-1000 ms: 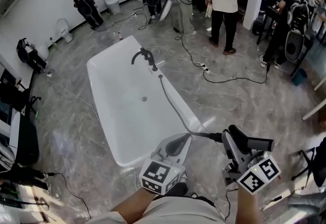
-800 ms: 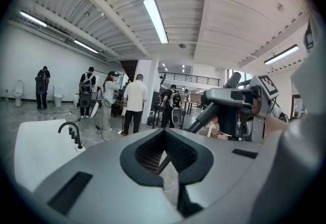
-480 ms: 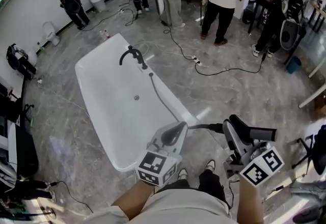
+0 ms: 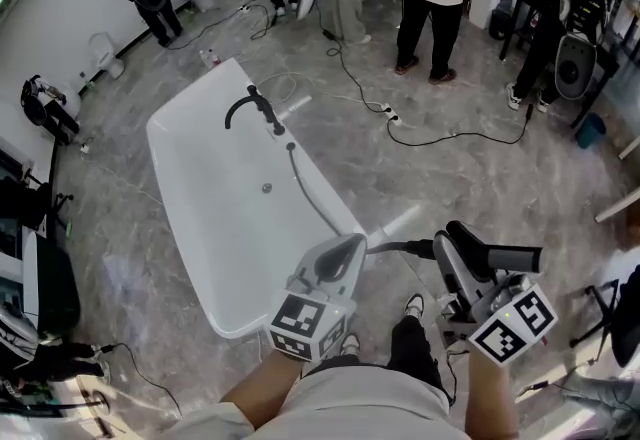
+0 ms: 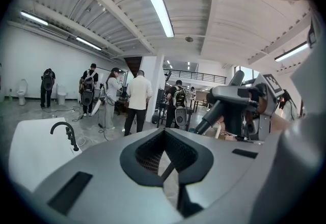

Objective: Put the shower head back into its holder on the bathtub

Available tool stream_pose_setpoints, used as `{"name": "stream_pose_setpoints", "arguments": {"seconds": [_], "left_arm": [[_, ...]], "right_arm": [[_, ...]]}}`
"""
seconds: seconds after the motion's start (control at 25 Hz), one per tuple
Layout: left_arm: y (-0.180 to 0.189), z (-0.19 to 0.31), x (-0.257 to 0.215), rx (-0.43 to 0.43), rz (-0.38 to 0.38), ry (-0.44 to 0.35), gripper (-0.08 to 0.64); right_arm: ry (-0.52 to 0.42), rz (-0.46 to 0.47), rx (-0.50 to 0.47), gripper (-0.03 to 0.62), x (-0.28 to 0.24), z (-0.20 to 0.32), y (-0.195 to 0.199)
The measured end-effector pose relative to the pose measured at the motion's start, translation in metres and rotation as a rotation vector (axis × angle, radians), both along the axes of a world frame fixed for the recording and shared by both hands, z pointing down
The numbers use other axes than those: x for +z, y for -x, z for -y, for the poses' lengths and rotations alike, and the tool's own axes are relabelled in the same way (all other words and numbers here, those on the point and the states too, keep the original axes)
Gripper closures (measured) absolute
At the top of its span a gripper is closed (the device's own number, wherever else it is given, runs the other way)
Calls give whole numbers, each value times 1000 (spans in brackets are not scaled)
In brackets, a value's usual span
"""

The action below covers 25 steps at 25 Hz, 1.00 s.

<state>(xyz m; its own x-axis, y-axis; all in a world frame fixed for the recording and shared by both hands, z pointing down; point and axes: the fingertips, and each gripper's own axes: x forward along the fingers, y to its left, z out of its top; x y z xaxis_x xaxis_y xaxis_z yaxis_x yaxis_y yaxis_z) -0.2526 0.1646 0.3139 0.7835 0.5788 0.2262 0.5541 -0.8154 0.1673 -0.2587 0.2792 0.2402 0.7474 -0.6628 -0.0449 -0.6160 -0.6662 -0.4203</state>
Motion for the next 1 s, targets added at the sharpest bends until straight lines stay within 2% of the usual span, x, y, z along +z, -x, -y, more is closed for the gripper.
{"name": "stream_pose_setpoints", "arguments": {"seconds": [0.4,0.76,1.0], "left_arm": [[-82,-58,-3,-132,10,-1,555],[-127,-91,-5,-215,17,-24,555],[-150,-89,1,-244,20,-33,555]], "right_arm": [[-2,13,-162,477,-2,-47,-95],[-29,19,-243,477,-3,-81,-149],[-42,15,-272,477,1,-78,-176]]}}
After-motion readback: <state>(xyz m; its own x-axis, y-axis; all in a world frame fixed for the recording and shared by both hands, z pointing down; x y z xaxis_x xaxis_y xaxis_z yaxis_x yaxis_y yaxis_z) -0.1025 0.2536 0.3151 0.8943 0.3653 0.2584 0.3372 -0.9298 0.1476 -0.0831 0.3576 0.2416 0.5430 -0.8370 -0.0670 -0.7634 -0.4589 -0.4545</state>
